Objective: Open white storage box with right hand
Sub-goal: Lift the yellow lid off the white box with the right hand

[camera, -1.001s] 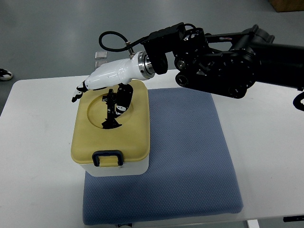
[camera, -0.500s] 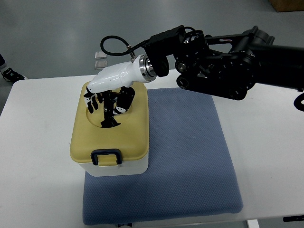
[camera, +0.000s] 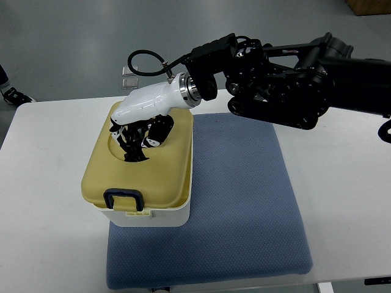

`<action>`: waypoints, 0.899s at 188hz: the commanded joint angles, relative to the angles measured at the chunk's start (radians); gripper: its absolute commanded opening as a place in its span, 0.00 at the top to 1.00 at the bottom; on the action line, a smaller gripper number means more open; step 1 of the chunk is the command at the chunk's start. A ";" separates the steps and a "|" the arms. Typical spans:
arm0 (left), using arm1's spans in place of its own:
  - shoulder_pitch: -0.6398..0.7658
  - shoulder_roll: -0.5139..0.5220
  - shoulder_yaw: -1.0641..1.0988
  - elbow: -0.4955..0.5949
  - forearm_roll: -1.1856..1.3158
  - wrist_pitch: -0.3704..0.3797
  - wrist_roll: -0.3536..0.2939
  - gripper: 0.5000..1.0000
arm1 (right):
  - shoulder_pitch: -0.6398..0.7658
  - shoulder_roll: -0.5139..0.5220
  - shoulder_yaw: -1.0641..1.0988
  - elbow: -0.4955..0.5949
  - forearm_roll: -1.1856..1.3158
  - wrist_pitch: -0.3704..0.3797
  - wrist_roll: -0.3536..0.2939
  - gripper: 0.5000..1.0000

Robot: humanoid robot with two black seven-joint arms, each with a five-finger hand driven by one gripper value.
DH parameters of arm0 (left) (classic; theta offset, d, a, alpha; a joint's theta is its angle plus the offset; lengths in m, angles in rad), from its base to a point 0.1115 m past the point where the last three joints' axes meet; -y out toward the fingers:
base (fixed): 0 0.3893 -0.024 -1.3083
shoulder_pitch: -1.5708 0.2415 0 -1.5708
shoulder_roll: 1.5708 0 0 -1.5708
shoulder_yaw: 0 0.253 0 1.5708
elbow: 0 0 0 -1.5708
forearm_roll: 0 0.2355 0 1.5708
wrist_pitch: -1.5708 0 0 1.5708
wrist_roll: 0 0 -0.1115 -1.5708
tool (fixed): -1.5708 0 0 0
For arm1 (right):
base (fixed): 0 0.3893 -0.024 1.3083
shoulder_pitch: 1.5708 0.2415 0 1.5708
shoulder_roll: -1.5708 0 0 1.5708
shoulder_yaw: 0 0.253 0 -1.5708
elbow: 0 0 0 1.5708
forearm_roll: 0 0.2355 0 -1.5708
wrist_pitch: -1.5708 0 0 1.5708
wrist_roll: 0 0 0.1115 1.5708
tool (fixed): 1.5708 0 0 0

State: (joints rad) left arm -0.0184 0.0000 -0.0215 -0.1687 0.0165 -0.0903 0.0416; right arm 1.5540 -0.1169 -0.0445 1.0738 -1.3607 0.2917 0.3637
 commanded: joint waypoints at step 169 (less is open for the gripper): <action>0.000 0.000 0.000 0.000 0.000 0.000 0.000 0.00 | 0.113 -0.326 0.058 0.015 0.046 0.050 0.024 1.00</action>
State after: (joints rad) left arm -0.0184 0.0000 -0.0215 -0.1688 0.0166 -0.0900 0.0412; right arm 1.6719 -0.3844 0.0109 1.0892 -1.3266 0.3421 0.3857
